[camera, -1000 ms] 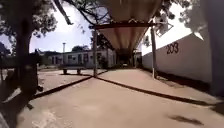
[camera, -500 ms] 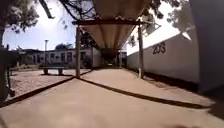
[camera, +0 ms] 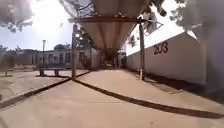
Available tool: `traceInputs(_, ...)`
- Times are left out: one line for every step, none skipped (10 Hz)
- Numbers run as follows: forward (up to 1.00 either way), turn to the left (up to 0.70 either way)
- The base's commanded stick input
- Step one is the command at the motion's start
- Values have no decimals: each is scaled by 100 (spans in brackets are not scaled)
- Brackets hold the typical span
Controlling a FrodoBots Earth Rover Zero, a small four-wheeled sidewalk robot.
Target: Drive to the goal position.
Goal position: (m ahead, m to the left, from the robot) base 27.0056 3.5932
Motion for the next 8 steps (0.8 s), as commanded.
traceInputs(70, 0)
traceInputs(70, 0)
traceInputs(70, 0)
traceInputs(70, 0)
traceInputs(70, 0)
traceInputs(70, 0)
traceInputs(70, 0)
traceInputs(70, 0)
